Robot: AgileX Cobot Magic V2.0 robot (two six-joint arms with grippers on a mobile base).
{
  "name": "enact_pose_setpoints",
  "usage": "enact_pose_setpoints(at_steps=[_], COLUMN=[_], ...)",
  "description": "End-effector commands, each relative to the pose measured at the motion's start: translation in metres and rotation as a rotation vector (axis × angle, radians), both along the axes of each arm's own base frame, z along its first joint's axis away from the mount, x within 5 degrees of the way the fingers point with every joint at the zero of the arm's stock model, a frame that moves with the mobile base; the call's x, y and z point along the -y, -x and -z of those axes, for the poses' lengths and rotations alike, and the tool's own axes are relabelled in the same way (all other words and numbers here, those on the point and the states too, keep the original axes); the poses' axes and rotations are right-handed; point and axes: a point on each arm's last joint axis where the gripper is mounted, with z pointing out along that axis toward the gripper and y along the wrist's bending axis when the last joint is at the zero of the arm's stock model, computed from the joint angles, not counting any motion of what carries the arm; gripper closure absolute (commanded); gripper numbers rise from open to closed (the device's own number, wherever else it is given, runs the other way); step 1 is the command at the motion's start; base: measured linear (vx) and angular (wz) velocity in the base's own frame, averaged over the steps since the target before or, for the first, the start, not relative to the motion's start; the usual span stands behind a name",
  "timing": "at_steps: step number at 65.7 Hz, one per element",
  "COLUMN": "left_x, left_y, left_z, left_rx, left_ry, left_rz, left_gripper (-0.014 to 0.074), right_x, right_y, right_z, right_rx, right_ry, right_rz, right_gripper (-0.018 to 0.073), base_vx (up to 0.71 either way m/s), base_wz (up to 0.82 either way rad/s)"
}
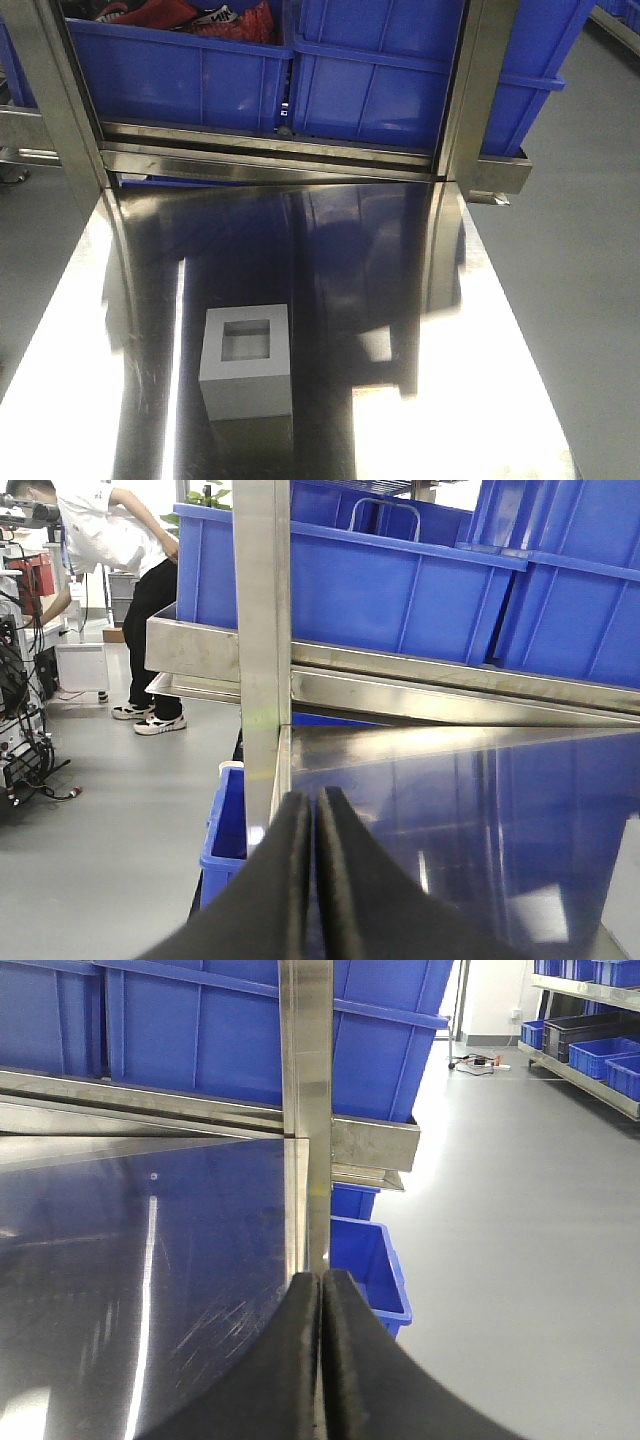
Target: Sort gray base to blue bin
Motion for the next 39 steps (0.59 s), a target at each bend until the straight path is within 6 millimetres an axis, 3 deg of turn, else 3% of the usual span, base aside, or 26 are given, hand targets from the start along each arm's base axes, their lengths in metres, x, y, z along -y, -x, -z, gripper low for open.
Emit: enact_pose_setpoints(at_steps=[1,39], left_x=[0.0002,0.0002], left_y=[0.0002,0.0002], left_z=[0.0020,0.0020], left_rx=[0.060,0.060], left_ry=[0.009,0.009], left_rz=[0.003,0.003], left_gripper=[0.0602,0.0602], right_x=[-0.0001,-0.0001], right_y=[-0.0002,-0.0002], right_z=[-0.0025,-0.0025], right_rx=[0.071,0.071], right_ry=[0.011,0.011], right_rz=[0.000,0.000], right_gripper=[0.0568,0.0568], base_vx=[0.00,0.00], base_wz=[0.00,0.00])
